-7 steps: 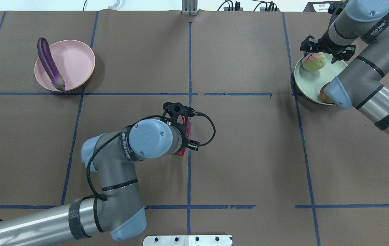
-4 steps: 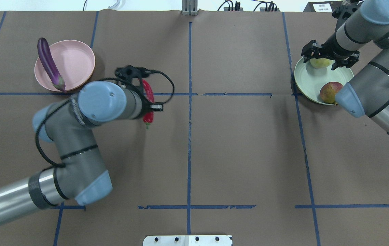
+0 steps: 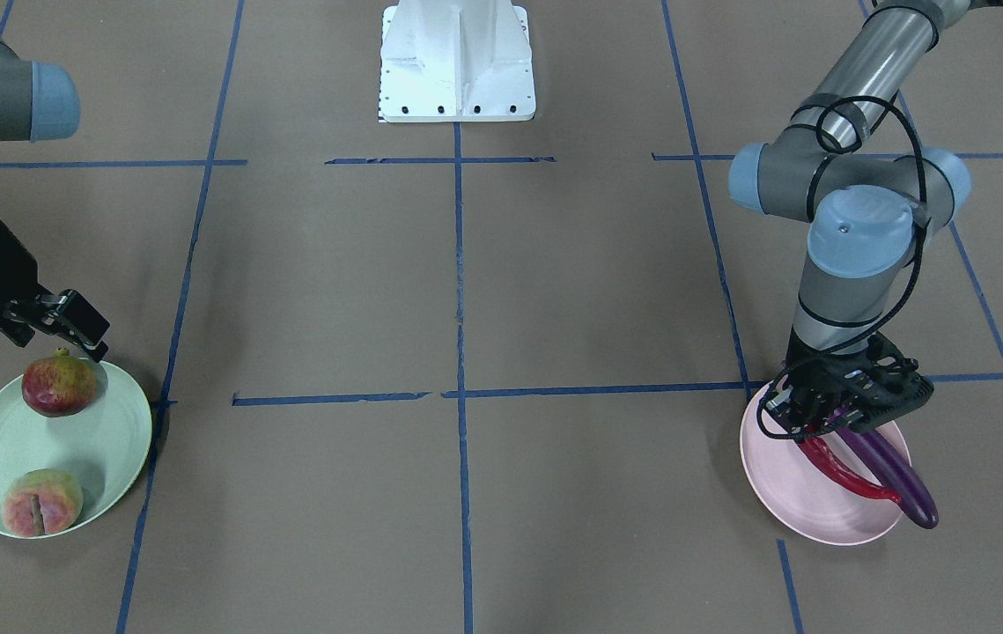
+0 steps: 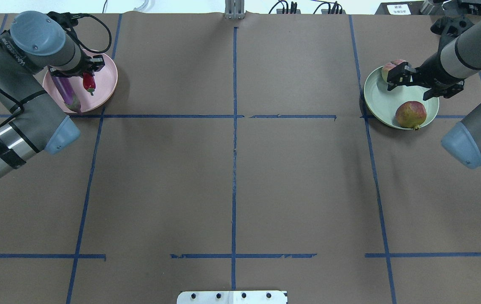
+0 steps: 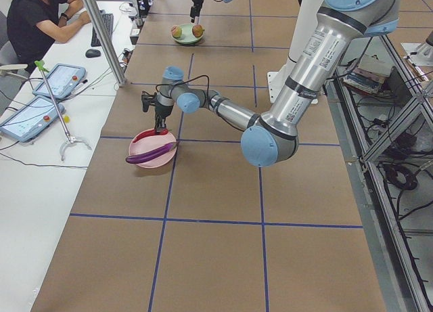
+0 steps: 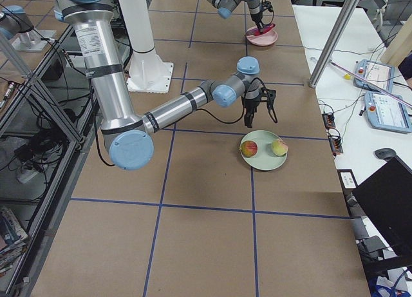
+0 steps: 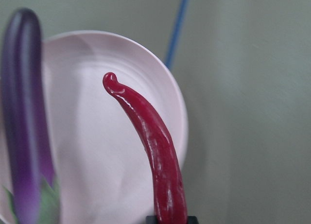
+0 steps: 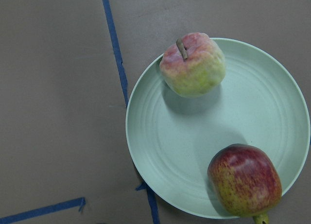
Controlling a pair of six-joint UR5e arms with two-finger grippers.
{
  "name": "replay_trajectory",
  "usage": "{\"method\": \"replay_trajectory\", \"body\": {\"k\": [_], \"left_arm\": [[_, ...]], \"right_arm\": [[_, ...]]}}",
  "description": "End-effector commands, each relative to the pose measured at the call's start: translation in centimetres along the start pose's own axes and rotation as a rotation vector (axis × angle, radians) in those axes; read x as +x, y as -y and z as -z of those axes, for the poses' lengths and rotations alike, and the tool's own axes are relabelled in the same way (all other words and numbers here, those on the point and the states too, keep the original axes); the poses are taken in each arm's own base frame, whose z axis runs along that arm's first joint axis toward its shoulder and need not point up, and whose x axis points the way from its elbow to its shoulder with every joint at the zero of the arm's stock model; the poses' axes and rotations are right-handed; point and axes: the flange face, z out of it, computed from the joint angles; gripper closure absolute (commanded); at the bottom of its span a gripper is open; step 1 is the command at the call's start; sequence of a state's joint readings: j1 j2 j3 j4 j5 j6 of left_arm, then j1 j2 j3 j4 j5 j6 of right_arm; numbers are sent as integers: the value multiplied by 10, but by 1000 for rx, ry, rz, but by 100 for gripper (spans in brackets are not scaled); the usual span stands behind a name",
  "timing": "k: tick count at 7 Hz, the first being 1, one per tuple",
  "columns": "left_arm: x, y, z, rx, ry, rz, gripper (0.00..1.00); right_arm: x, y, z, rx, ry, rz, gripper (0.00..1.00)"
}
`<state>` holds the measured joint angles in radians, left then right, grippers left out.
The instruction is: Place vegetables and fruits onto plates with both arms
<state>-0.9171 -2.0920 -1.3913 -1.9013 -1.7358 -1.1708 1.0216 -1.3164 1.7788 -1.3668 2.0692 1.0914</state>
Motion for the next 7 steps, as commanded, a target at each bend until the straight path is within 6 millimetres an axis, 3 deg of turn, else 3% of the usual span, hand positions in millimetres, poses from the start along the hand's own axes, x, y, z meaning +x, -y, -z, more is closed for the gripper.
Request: {"method": "replay_trajectory", "body": {"k": [1, 2, 3, 5, 6, 7], "left_arm": [[-5, 11, -2, 17, -19, -51, 0], [-15, 15, 1, -50, -52, -152, 0], [-59, 39, 6, -129, -91, -313, 0], [-182, 94, 37, -216, -231, -477, 0], [-238, 107, 56, -213, -268, -540, 0], [-269, 121, 82, -222, -252, -584, 0]], "right_arm": [[12, -7, 5, -2, -1, -2, 0], [44, -12, 14, -10, -8, -9, 0], [80, 1, 32, -31, 11, 53, 0], [193, 26, 69, -28, 8, 255, 0], [232, 36, 90, -60, -17, 325, 0], [260, 41, 106, -97, -27, 382, 0]]}}
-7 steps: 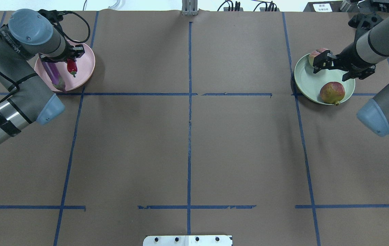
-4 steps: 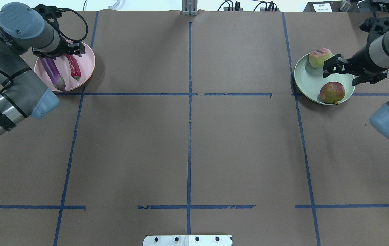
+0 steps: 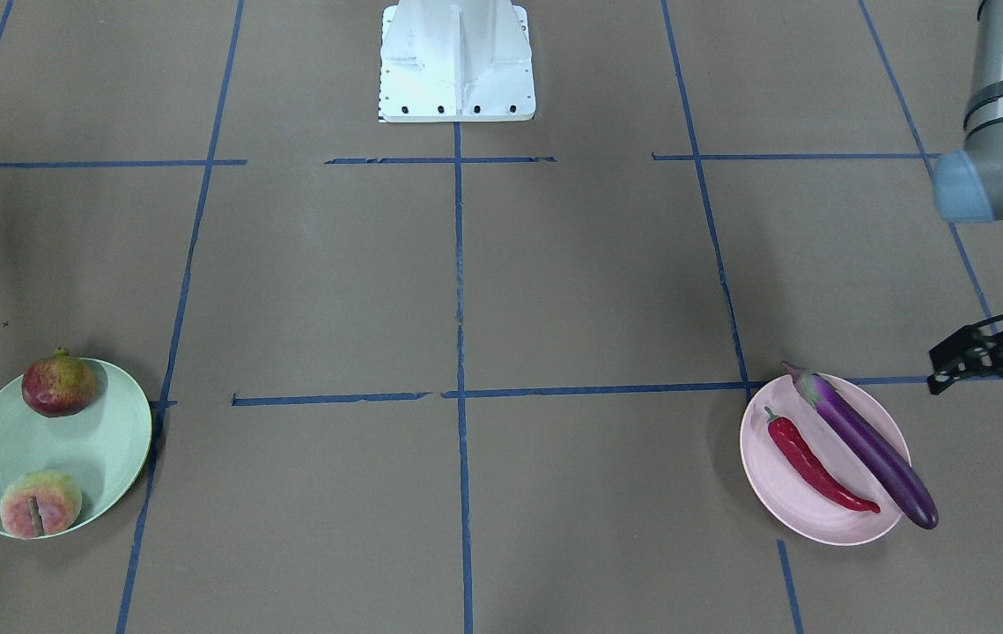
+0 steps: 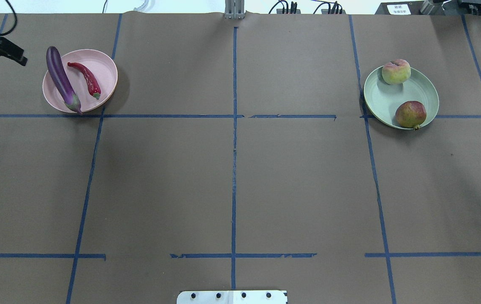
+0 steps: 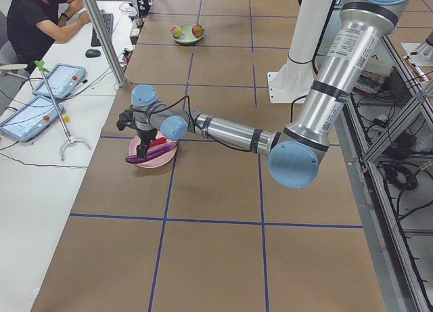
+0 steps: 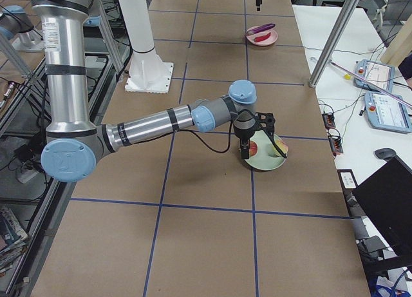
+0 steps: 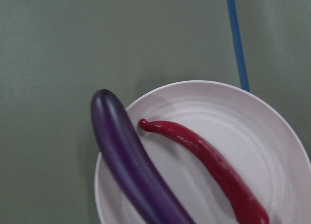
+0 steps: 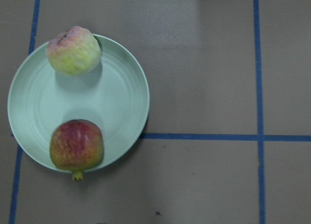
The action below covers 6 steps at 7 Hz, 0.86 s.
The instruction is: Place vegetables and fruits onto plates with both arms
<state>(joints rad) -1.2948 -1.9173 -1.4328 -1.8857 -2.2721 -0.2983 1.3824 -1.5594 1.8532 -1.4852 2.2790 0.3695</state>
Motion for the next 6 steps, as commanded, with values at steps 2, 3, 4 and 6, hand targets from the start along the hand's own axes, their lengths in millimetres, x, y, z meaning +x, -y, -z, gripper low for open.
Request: {"method": "replay_trajectory", "body": {"k": [2, 3, 4, 6], "left_arm": [[-127, -76, 82, -153, 21, -114, 0], [-164, -125, 85, -216, 12, -36, 0], [-162, -167, 86, -226, 10, 3, 0], [-152, -173, 91, -222, -28, 99, 0]], "right_arm": [[63, -40, 26, -86, -11, 120, 0], [63, -53, 28, -90, -10, 117, 0], [63, -59, 25, -99, -14, 117, 0], [49, -62, 4, -149, -4, 126, 0]]}}
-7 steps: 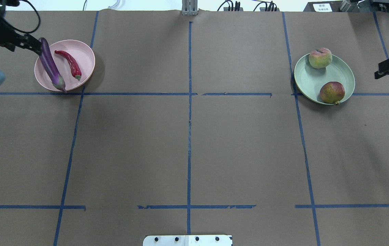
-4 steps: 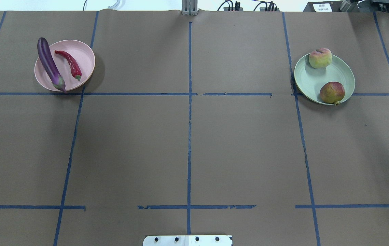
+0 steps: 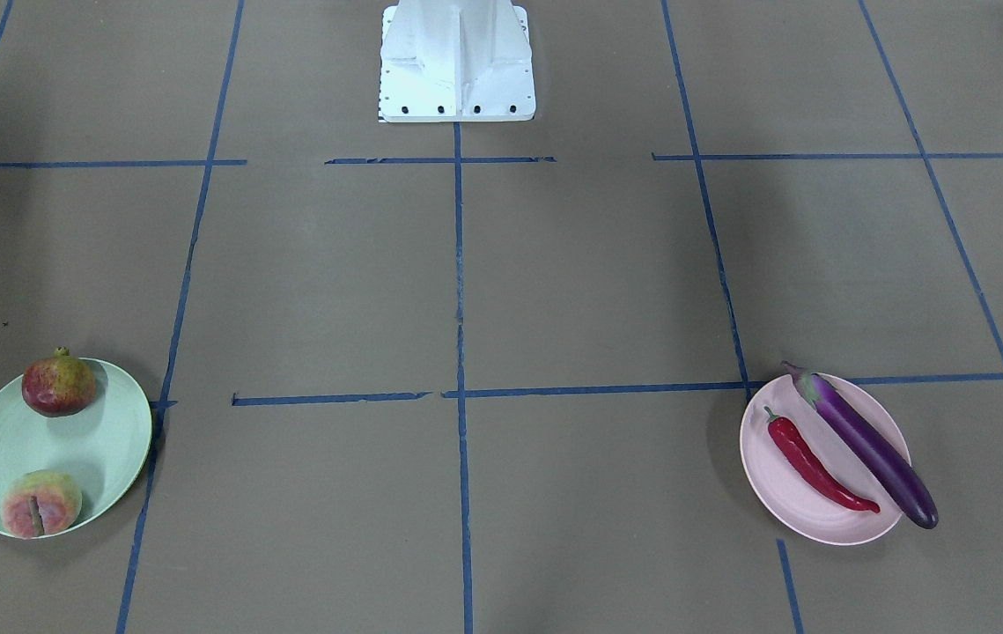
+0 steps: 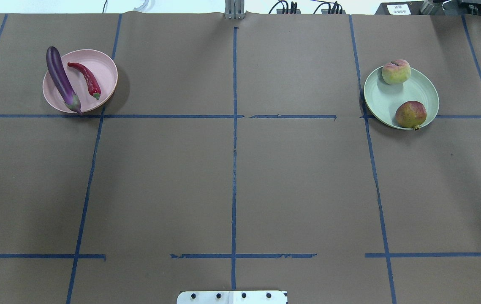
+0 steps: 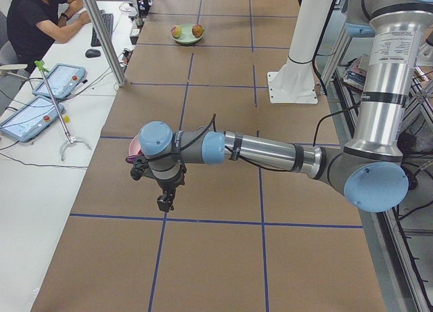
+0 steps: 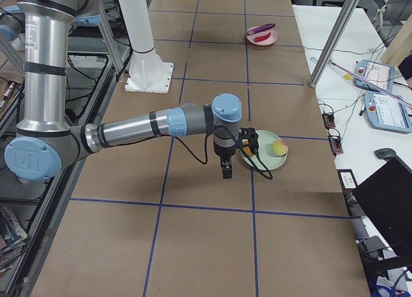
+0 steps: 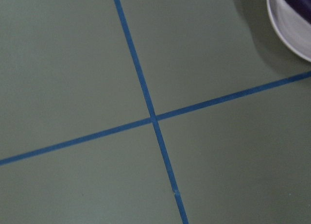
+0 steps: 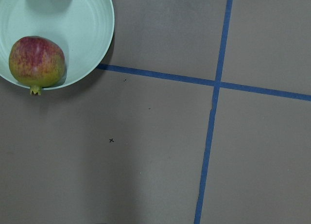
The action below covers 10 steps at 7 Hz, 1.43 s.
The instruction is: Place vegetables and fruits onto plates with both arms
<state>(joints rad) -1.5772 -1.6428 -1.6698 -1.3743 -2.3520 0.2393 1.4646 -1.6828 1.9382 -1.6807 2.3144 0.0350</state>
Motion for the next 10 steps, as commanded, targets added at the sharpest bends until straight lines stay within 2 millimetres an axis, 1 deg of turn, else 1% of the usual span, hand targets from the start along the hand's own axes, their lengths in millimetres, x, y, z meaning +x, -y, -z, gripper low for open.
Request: {"method": "replay_trajectory", "body": {"k": [1, 2, 3, 5, 10], "left_arm": [[5, -17, -4, -5, -61, 115, 0], [8, -25, -5, -3, -66, 120, 0], [14, -25, 2, 9, -62, 109, 0], [15, -23, 1, 7, -59, 104, 0], [21, -23, 7, 18, -62, 94, 0]], "right_arm": [[-18, 0, -17, -39, 23, 3, 0], [-22, 1, -19, -43, 46, -11, 0], [-20, -4, -22, -49, 48, -11, 0], [-21, -6, -29, -63, 45, -9, 0], [-22, -7, -32, -71, 47, -6, 0]]}}
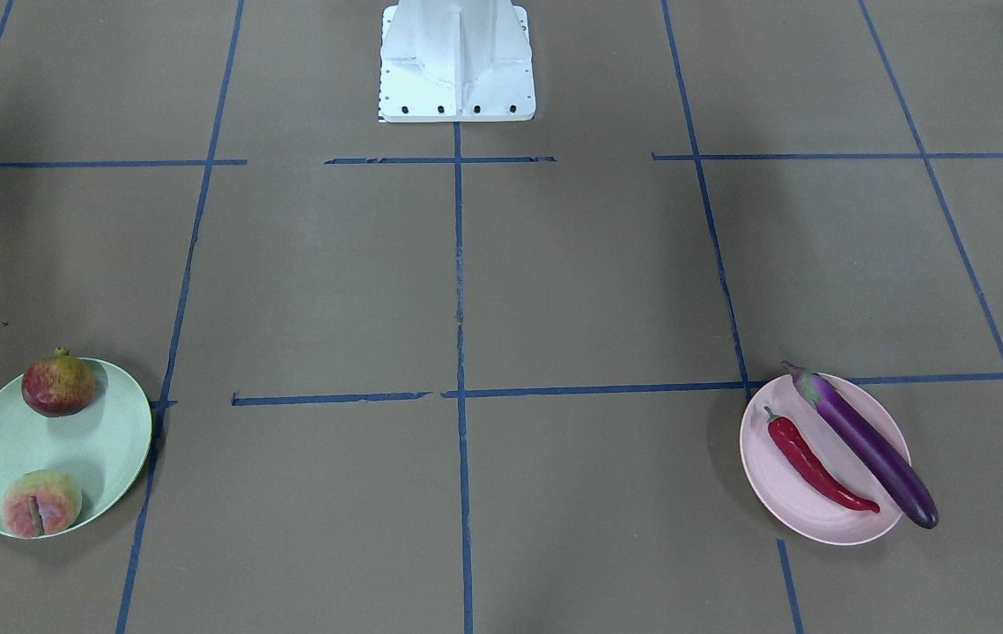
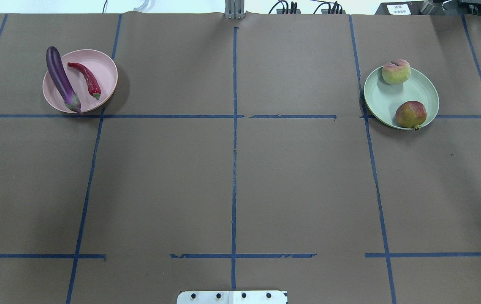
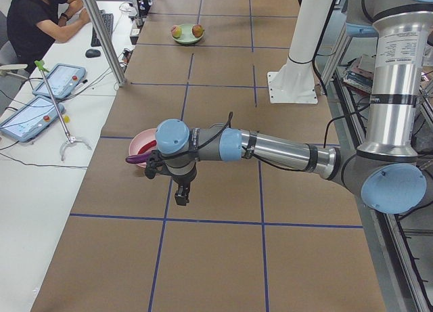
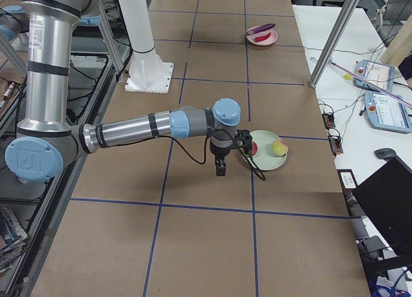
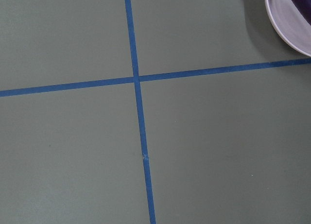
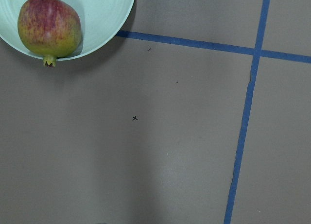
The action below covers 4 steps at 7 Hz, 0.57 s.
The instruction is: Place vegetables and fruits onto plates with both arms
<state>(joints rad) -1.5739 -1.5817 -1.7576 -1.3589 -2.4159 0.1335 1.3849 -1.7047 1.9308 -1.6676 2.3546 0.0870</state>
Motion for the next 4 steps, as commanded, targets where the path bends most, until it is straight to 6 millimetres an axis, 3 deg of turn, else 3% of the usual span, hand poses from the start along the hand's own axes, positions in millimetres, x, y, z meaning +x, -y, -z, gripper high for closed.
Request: {"method": "replay_trajectory", "body": {"k": [1, 4], "left_arm": [[0, 0, 0, 0, 1, 0, 0], [6, -1, 4, 4, 0, -6, 0]], "right_arm": [[0, 0, -1, -3, 0, -3, 0], [-8, 0, 4, 8, 14, 17, 0]]}}
